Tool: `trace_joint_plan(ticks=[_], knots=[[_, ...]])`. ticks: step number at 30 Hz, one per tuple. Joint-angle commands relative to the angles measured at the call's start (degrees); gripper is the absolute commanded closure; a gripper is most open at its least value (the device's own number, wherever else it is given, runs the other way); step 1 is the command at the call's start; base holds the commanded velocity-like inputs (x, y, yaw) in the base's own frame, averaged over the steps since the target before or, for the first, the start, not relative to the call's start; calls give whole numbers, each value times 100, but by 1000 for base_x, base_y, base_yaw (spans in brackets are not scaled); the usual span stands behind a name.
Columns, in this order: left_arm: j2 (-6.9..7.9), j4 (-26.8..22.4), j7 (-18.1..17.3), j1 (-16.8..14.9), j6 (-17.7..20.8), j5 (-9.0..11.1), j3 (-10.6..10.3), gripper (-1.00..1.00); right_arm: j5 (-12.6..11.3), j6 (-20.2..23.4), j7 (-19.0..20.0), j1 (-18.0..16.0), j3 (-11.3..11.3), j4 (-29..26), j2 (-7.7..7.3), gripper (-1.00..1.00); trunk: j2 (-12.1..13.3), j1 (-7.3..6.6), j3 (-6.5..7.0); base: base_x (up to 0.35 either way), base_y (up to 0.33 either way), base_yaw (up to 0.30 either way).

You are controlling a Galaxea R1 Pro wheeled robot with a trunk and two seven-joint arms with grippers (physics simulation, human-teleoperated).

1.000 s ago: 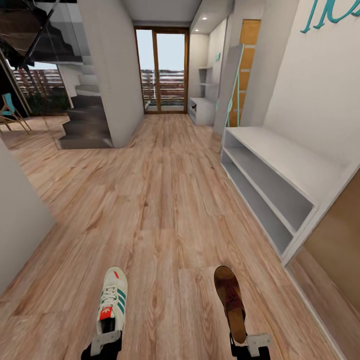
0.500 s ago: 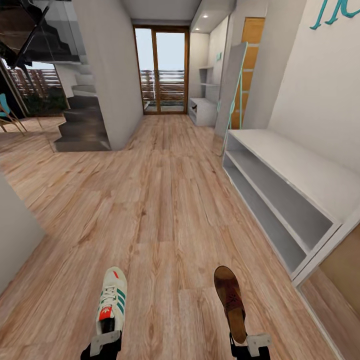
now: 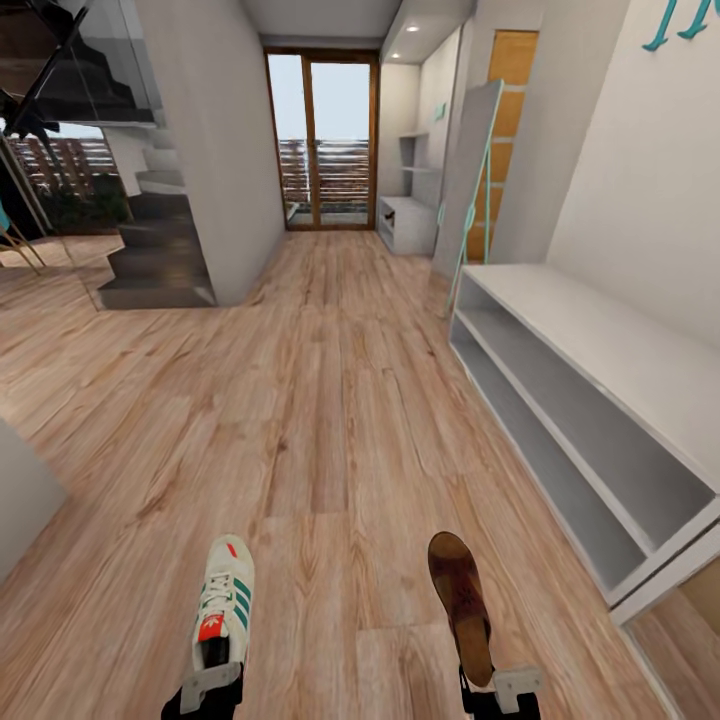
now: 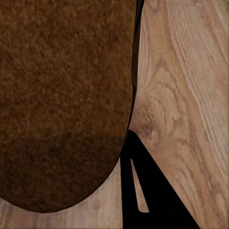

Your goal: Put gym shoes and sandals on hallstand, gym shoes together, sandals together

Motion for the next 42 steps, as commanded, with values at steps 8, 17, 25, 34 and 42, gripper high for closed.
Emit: trace_joint_plan(ticks=[8,17,25,34,42], knots=[[0,5,4,-3,-20,14,7,100,43,-3,-57,-3,26,3,-2,100,-2,2,-4,340,0,0],[5,-9,4,-3,-18,11,12,100,43,-3,-57,-3,26,53,3,100,-2,2,-4,340,0,0],[6,-11,4,-5,-18,9,15,100,38,-3,-57,-3,26,136,7,100,-2,2,-4,340,0,0],[6,-13,4,-4,-18,9,20,100,36,-3,-57,-3,26,145,7,100,-2,2,-4,340,0,0],[10,-15,4,-3,-21,9,16,100,40,-3,-57,-3,26,150,7,100,-2,2,-4,340,0,0]])
